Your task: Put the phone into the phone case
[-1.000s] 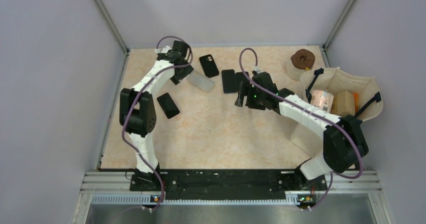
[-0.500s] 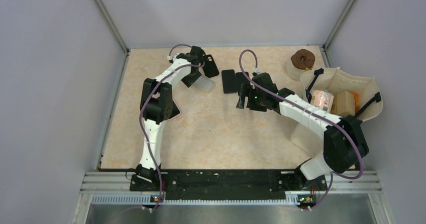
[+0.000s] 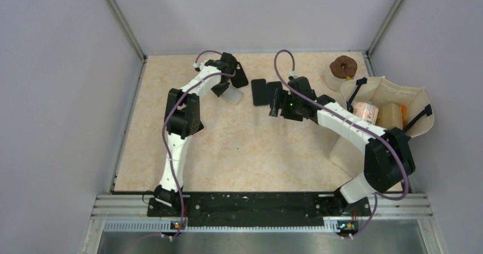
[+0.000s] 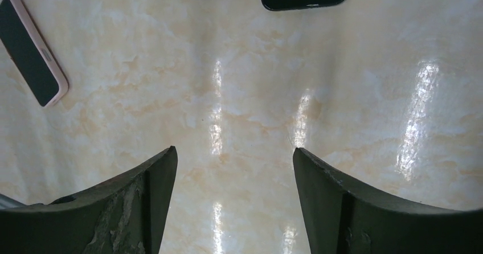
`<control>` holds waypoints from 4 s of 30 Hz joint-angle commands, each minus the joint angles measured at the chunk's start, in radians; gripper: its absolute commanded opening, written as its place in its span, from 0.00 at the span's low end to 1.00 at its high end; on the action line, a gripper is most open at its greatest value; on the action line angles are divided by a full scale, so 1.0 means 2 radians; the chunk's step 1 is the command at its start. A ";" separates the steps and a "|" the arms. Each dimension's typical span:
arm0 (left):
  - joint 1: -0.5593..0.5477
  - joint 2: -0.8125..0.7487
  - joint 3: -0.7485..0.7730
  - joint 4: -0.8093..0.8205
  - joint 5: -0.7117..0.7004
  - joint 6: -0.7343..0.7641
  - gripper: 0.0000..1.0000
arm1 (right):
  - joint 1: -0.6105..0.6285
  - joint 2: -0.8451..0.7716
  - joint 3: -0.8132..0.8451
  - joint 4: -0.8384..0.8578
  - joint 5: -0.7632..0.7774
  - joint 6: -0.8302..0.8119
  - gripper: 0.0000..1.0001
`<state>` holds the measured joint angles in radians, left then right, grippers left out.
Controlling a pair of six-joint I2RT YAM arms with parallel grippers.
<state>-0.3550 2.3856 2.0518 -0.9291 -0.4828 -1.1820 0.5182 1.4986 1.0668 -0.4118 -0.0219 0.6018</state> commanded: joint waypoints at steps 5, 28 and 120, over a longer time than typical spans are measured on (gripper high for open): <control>-0.009 0.002 -0.007 -0.016 -0.012 0.017 0.00 | -0.032 0.048 0.048 0.014 -0.010 -0.018 0.74; -0.067 -0.342 -0.448 0.148 0.147 0.253 0.00 | -0.060 0.291 0.218 0.013 0.055 -0.133 0.81; -0.137 -0.194 -0.396 0.406 0.409 0.078 0.43 | 0.014 0.045 -0.178 0.124 -0.130 0.003 0.45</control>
<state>-0.6182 1.9701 1.2354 -0.1562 0.3195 -1.0214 0.5247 1.5490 0.7525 -0.1120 -0.2634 0.5964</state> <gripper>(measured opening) 0.470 0.681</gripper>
